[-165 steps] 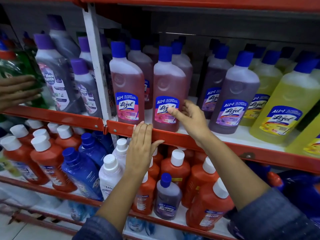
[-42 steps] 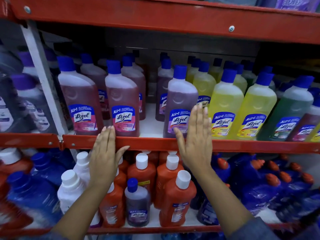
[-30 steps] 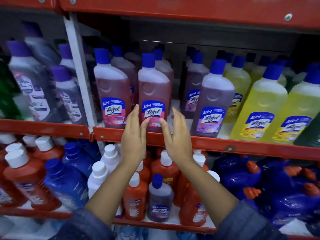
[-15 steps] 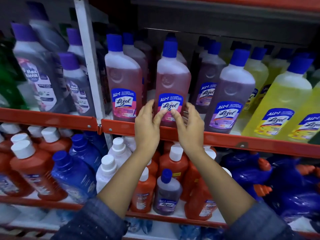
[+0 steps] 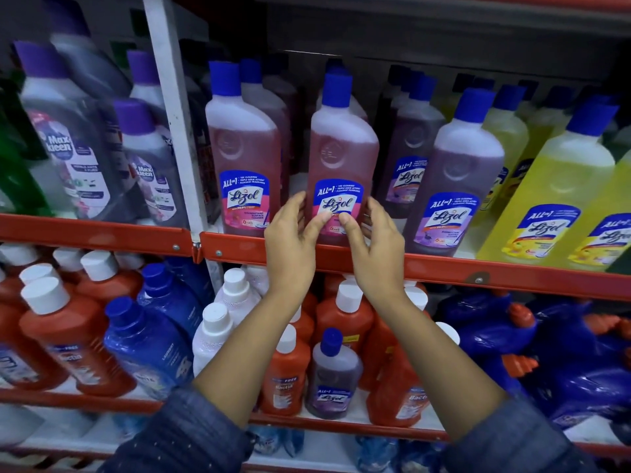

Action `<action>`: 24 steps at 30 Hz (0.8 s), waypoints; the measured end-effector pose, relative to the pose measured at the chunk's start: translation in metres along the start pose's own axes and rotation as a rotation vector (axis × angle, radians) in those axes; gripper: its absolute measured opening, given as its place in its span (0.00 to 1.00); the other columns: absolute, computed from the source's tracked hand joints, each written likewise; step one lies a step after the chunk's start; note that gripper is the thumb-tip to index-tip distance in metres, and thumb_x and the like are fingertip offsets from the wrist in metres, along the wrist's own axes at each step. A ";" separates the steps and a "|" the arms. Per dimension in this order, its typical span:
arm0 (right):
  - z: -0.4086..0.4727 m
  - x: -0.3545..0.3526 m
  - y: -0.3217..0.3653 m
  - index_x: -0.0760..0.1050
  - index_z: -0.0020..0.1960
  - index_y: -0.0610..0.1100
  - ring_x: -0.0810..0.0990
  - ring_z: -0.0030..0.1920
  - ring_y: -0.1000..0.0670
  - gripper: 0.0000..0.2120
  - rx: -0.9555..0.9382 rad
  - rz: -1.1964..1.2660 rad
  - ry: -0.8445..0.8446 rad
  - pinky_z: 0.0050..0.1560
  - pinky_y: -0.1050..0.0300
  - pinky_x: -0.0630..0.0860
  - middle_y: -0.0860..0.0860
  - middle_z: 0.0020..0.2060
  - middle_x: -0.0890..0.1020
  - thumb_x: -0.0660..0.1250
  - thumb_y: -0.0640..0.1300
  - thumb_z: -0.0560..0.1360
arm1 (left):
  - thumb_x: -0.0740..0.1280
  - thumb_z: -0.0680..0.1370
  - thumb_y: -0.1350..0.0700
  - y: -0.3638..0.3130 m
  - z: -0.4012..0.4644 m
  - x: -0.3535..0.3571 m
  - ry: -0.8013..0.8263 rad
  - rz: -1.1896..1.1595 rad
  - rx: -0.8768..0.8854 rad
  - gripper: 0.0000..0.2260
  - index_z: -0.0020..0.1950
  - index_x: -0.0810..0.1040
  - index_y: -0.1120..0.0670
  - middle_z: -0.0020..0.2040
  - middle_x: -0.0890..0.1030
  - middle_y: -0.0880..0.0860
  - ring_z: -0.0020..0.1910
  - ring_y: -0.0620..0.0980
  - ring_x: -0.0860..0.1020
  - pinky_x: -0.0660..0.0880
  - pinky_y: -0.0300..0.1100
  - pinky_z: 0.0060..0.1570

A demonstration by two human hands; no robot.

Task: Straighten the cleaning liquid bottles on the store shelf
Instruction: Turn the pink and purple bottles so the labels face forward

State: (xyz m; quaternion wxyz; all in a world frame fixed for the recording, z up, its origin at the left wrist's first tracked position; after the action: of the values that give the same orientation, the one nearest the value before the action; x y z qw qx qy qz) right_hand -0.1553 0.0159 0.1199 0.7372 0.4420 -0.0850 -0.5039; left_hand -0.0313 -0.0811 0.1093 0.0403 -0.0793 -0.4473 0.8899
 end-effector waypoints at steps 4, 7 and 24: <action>-0.013 -0.041 0.008 0.71 0.68 0.40 0.76 0.62 0.50 0.20 -0.083 -0.003 -0.172 0.60 0.68 0.72 0.45 0.61 0.78 0.65 0.46 0.79 | 0.69 0.78 0.56 -0.035 -0.023 -0.001 -0.163 0.032 0.159 0.18 0.66 0.73 0.58 0.61 0.75 0.56 0.60 0.50 0.76 0.75 0.48 0.60; -0.024 -0.087 0.006 0.72 0.64 0.37 0.76 0.60 0.45 0.16 -0.168 -0.044 -0.389 0.61 0.51 0.74 0.42 0.58 0.78 0.65 0.42 0.79 | 0.68 0.78 0.60 -0.061 -0.040 0.027 -0.112 0.023 0.253 0.15 0.65 0.75 0.60 0.60 0.75 0.58 0.59 0.54 0.76 0.74 0.50 0.60; 0.010 -0.118 -0.056 0.71 0.62 0.46 0.82 0.55 0.51 0.20 0.110 0.133 -0.186 0.59 0.45 0.79 0.49 0.56 0.82 0.70 0.50 0.73 | 0.55 0.79 0.41 -0.062 -0.045 0.114 0.176 -0.073 -0.023 0.25 0.65 0.76 0.57 0.60 0.80 0.54 0.59 0.47 0.77 0.72 0.43 0.62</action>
State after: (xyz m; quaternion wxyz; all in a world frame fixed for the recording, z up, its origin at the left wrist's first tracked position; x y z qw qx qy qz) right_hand -0.2550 0.1010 0.1226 0.7326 0.4264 -0.2096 -0.4874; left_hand -0.1354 0.0077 0.1203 0.1108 -0.1414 -0.4551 0.8722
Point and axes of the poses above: each hand's wrist, its own z-axis towards the middle knuckle, its own x-axis out of the palm, y = z × x, the point moved 9 cm from there along z, towards the middle knuckle
